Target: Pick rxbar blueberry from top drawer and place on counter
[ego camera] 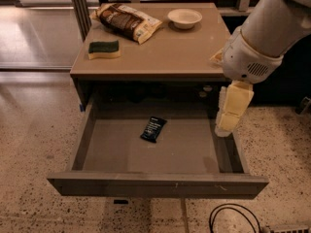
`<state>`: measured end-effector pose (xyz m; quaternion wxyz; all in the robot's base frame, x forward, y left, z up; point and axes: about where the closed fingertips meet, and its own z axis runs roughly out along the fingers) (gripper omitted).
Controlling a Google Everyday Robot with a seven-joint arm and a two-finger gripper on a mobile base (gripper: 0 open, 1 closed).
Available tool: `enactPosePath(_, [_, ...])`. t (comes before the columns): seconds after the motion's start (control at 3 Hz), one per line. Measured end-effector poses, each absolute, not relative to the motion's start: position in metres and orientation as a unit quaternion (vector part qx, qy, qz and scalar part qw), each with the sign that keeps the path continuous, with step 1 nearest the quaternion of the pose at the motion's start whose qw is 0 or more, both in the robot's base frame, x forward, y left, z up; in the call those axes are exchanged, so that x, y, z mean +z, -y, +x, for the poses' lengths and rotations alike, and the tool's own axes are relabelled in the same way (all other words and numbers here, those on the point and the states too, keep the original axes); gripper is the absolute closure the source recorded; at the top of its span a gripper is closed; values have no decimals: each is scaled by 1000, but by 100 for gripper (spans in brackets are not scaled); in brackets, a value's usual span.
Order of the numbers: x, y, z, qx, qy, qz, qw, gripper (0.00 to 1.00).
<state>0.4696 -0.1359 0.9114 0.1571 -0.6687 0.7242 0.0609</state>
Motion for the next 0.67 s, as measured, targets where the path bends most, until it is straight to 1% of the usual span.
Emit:
enactPosePath(0.33, [879, 91, 481, 95, -699, -692, 150, 0])
enactPosePath(0.67, [876, 90, 483, 96, -699, -694, 147, 0])
